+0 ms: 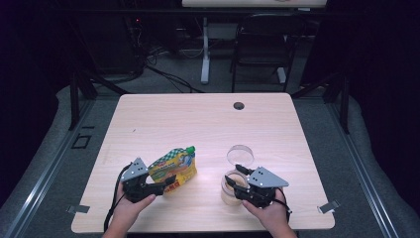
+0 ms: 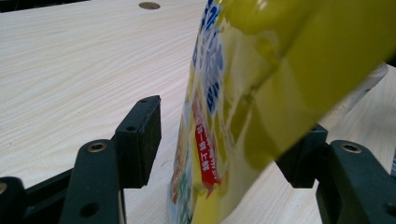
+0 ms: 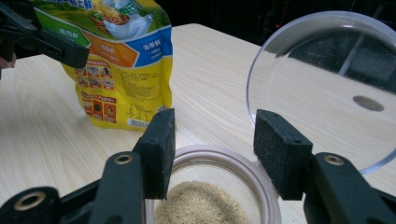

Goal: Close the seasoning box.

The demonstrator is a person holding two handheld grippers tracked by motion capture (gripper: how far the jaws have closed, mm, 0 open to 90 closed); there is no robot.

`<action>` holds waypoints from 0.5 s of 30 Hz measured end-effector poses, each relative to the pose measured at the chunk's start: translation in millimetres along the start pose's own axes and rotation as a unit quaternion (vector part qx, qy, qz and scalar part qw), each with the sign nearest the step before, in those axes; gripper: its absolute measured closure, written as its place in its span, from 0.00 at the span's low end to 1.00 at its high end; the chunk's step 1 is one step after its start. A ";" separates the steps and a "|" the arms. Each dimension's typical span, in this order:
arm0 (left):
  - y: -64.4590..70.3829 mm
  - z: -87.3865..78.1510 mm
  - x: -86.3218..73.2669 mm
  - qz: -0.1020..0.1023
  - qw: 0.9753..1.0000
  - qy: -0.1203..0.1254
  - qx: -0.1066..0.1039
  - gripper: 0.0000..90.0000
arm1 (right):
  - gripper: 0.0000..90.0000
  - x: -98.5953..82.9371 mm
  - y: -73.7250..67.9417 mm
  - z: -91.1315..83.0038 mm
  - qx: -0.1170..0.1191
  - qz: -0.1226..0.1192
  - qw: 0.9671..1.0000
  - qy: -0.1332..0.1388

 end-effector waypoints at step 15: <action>3.3 -8.3 -2.0 -0.004 1.000 -0.006 0.009 0.41 | 0.61 13.0 7.9 -15.3 0.000 0.035 0.999 0.004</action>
Point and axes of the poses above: each handheld gripper's, and its own axes: z roughly forward along the jaws, x roughly out of its top, y roughly to its right, the point moved 6 cm from there along z, roughly forward along the jaws, and after that the axes turned 14 degrees about z, right-handed, at the moved point
